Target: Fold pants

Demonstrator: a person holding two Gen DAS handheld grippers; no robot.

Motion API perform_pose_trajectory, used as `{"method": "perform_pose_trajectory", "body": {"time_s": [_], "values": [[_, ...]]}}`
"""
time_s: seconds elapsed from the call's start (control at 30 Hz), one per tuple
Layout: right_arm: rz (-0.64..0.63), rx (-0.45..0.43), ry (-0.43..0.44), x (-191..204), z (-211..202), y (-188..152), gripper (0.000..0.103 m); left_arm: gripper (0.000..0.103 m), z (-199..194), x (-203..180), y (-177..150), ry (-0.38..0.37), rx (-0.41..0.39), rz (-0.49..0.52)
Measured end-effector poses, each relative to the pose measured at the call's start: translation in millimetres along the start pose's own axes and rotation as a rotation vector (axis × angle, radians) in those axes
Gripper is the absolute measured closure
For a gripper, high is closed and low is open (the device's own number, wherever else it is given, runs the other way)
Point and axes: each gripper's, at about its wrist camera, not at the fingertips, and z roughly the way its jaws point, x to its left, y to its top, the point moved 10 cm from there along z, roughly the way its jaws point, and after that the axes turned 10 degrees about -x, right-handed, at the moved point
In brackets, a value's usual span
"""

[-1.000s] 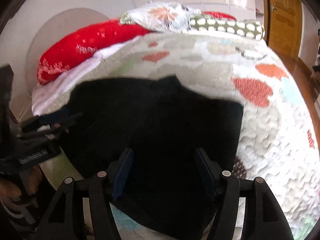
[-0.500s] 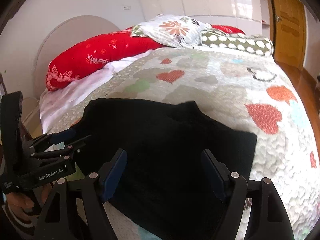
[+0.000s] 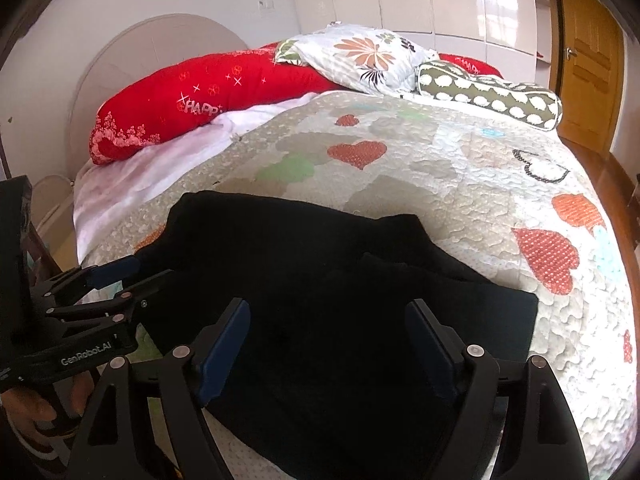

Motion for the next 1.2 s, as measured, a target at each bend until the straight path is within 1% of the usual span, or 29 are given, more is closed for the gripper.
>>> {"method": "perform_pose_trajectory", "body": {"time_s": [0.2, 0.57, 0.73, 0.87, 1.07, 1.2], "values": [[-0.002, 0.038, 0.001, 2, 12, -4, 0.021, 0.031, 2, 5, -1, 0.006, 0.007, -0.009], [0.011, 0.044, -0.006, 3, 18, -1, 0.021, 0.031, 4, 5, -1, 0.006, 0.009, -0.018], [-0.001, 0.047, -0.006, 5, 21, 0, 0.021, 0.030, -3, 10, 0, -0.017, 0.007, -0.060], [-0.007, 0.051, 0.001, 8, 23, 1, 0.021, 0.025, -12, 20, 0, -0.041, 0.003, -0.111], [-0.007, 0.054, 0.007, 9, 27, 3, 0.021, 0.024, -21, 37, -4, -0.037, 0.006, -0.149], [-0.004, 0.059, 0.014, 12, 32, 6, 0.021, 0.024, -23, 47, -11, -0.033, 0.023, -0.182]]}}
